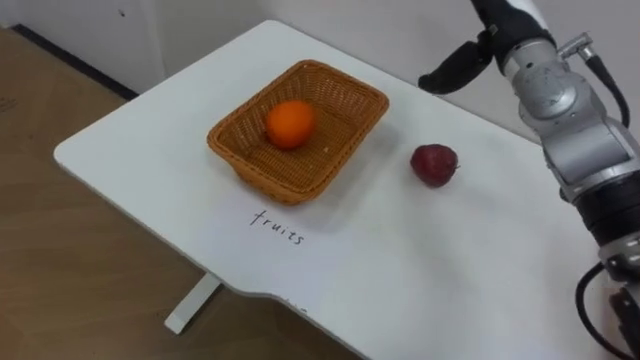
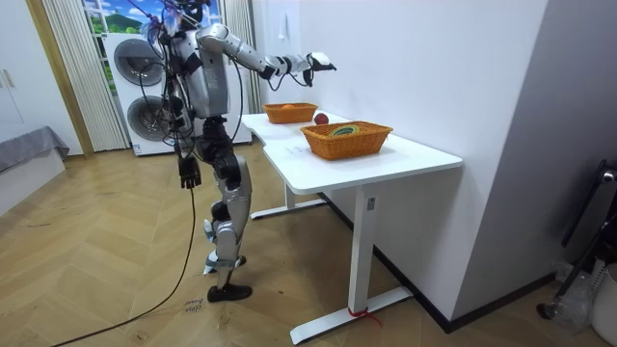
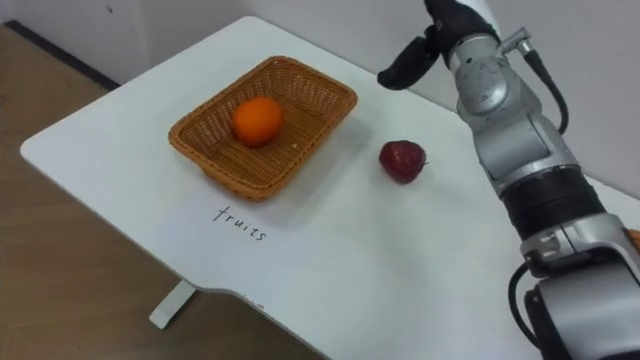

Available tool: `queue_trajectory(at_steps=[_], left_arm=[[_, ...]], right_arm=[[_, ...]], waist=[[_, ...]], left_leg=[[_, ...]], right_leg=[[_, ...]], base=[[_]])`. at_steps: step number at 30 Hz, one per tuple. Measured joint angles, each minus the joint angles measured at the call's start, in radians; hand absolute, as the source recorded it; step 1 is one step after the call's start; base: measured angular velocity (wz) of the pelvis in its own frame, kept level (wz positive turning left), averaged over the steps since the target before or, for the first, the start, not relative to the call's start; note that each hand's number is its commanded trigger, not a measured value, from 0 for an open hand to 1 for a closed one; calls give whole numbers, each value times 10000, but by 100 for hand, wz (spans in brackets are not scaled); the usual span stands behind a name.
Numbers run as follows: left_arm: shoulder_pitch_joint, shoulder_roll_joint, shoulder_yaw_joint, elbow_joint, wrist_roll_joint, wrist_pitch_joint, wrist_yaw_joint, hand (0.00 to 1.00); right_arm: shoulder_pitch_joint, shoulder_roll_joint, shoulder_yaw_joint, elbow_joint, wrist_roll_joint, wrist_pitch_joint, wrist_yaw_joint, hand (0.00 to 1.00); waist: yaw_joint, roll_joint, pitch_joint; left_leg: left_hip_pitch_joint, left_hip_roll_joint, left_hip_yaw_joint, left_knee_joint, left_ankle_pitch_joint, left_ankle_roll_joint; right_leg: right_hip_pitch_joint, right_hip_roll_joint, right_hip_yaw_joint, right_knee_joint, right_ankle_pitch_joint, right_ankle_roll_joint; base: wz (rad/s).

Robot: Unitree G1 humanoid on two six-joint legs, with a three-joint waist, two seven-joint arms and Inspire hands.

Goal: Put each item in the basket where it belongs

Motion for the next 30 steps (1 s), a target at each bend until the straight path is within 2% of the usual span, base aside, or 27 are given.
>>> queue_trajectory(at_steps=[6, 11, 15, 17, 26, 30], left_arm=[[8, -3, -11, -87, -6, -12, -12, 0], [10, -3, 1, -86, 29, 18, -18, 0], [23, -3, 9, -98, 30, 180, -204, 0], [17, 3, 7, -100, 34, 183, -301, 0], [24, 7, -3, -122, 132, 182, -561, 0], [8, 42, -15, -200, 130, 186, -579, 0]], right_arm=[[449, 0, -329, -22, 9, 5, -27, 0], [683, 0, -538, -39, 2, 217, 136, 0], [709, -1, -604, -228, -24, 365, 322, 0], [836, -1, -605, -464, -291, 361, 375, 0], [1402, 0, -542, -1160, -717, 439, 906, 0], [1536, 1, -356, -1132, -752, 471, 989, 0]], waist=[[-421, -62, -46], [-542, -44, -34], [-671, -17, -21], [-683, 16, 0], [-623, 59, 7], [-467, 69, 18]], left_leg=[[28, 8, 243, 10, -1, 5], [79, 18, 269, 7, -1, 7], [101, 57, 345, 3, -3, 5], [141, 63, 349, 25, -3, 5], [166, 73, 364, -14, -2, 4], [178, 73, 342, -5, -2, 4]], right_leg=[[-28, 10, 203, -11, 1, 0], [-30, 23, 338, -7, 2, -2], [-30, 51, 374, -8, 7, -10], [-2, 56, 379, -9, 8, -10], [-12, 55, 383, -8, 7, -10], [18, 55, 346, -9, 7, -10]], base=[[-11], [-6], [-3], [0], [0], [0]])
